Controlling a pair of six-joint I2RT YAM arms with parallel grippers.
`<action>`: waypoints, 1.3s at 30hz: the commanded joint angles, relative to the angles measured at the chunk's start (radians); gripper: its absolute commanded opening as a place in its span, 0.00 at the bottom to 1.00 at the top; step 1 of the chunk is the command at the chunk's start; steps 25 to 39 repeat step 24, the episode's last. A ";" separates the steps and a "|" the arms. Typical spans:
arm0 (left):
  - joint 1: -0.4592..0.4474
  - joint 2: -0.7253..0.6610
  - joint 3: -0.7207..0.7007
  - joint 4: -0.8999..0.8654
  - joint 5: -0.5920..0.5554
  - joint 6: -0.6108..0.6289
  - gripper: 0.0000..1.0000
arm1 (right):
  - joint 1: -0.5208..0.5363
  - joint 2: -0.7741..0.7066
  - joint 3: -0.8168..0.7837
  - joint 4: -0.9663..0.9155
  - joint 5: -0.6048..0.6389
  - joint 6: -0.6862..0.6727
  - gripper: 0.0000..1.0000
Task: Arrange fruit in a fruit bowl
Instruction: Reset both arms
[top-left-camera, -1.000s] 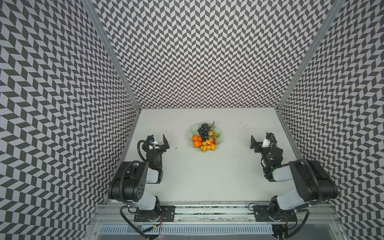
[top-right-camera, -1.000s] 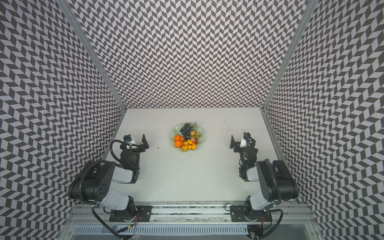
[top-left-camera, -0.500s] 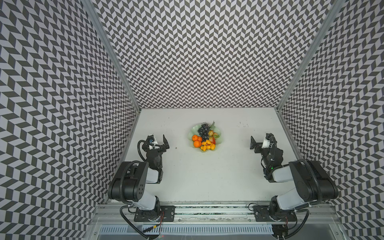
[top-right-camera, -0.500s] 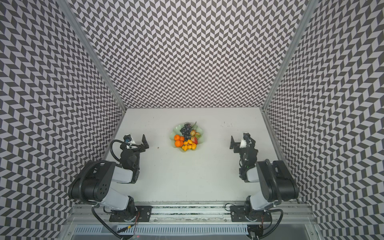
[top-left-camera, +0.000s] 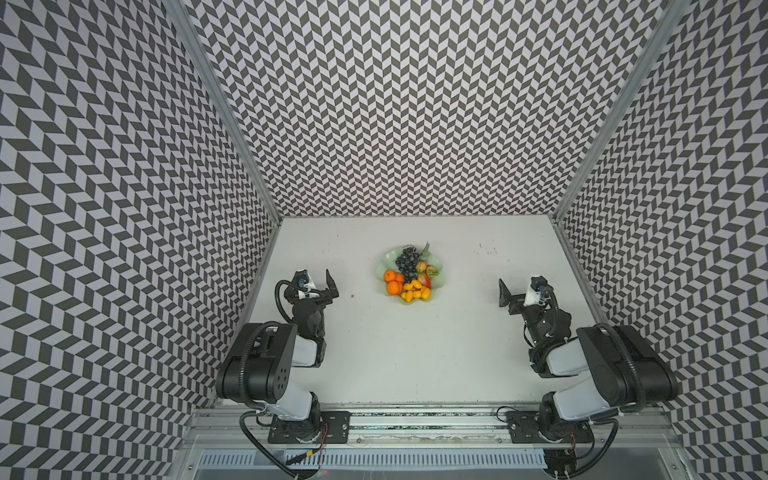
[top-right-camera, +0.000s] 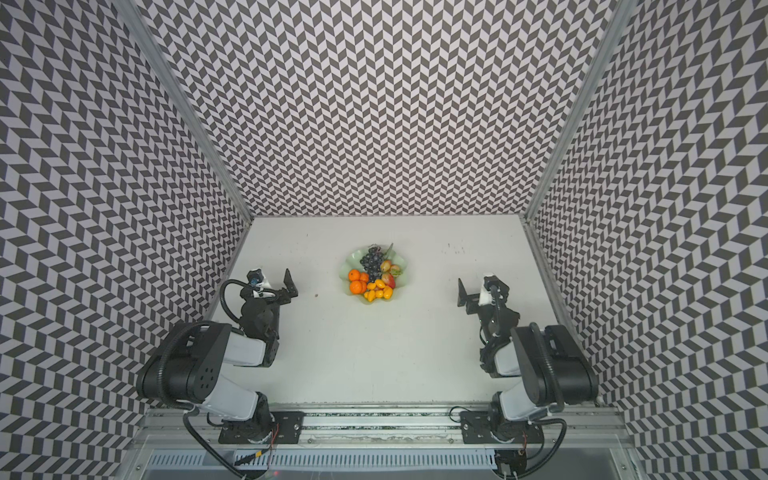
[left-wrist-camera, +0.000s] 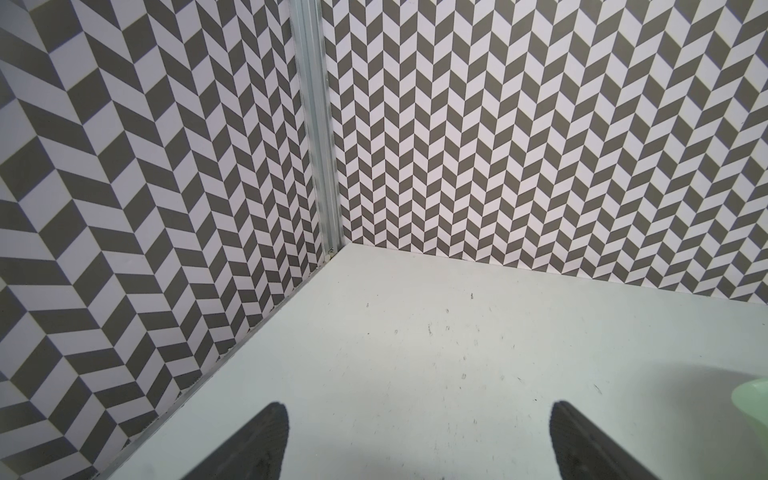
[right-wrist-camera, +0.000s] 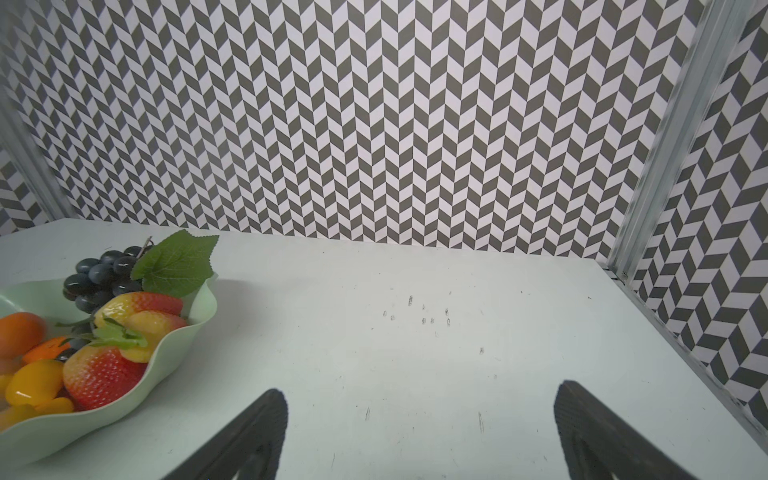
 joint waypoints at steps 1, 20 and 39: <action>-0.007 0.005 0.001 -0.003 -0.008 0.004 1.00 | 0.002 0.016 -0.064 0.182 -0.015 -0.019 1.00; -0.007 0.005 0.001 -0.004 -0.007 0.004 1.00 | -0.005 0.029 0.136 -0.137 0.130 0.050 1.00; -0.007 0.005 0.001 -0.004 -0.007 0.004 1.00 | -0.005 0.043 0.125 -0.092 0.134 0.053 1.00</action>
